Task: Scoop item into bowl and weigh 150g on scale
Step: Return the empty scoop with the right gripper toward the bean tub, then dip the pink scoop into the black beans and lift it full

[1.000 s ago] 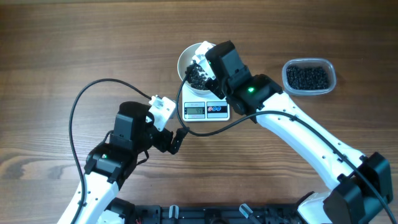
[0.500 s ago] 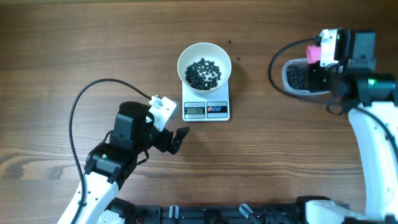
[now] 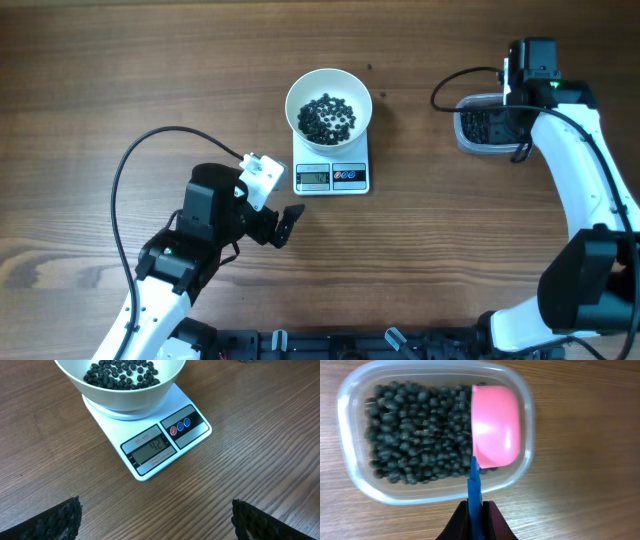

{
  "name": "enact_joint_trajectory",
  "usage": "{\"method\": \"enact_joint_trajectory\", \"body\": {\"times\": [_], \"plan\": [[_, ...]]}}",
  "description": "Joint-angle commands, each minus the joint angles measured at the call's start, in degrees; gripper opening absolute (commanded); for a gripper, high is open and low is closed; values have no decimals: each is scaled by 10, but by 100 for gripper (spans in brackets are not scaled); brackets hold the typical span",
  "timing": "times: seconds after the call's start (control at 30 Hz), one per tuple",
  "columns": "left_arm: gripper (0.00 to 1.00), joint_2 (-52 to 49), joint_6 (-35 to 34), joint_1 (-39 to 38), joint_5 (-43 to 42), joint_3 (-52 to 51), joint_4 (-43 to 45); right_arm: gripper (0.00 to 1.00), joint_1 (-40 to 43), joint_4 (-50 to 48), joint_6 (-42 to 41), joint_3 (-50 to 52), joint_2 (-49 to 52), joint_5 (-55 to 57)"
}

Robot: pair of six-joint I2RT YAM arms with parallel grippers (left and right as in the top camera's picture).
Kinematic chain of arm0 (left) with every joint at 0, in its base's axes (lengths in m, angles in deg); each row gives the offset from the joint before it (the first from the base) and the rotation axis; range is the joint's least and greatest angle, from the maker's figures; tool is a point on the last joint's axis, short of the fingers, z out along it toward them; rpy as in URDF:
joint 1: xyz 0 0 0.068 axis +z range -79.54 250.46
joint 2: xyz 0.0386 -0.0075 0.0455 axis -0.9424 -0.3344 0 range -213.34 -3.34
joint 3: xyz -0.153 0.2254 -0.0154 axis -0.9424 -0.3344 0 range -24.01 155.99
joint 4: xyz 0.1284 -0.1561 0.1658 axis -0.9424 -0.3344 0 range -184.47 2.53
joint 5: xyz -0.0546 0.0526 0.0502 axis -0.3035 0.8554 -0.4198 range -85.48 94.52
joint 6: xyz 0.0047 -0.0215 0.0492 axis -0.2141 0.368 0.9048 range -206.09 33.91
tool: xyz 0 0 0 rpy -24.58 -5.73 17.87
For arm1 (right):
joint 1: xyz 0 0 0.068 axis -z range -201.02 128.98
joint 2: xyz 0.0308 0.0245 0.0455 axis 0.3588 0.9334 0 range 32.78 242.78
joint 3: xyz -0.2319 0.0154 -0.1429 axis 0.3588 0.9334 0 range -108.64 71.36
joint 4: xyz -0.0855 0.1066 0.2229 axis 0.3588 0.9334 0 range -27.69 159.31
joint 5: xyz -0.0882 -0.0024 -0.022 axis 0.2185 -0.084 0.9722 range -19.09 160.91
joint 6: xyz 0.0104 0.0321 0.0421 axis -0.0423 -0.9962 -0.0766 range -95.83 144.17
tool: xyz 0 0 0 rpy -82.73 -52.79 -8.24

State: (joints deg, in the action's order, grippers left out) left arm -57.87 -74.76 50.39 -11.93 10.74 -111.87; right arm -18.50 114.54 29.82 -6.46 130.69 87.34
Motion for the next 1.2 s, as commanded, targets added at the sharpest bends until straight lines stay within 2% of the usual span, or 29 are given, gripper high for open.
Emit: {"method": "enact_joint_trajectory", "body": {"times": [0.0, 0.17, 0.33, 0.57, 0.8, 1.17], "plan": [[100, 0, 7, 4, -9, -5, 1, 4, 7, -1, 19, 5, 38, -110], [100, 0, 7, 4, -9, -5, 1, 4, 29, 23, 19, 5, 38, -226], [100, 0, 7, 4, -9, -5, 1, 4, 101, 25, 18, 0, 38, -358], [100, 0, 7, 4, -9, -5, 1, 4, 162, 18, -25, 0, 24, -373], [100, 0, 7, 4, -9, -5, 1, 4, 211, 8, -25, 0, 24, -425], [100, 0, 7, 4, -9, -5, 1, 4, 221, 2, -13, 7, 42, -481]]}}
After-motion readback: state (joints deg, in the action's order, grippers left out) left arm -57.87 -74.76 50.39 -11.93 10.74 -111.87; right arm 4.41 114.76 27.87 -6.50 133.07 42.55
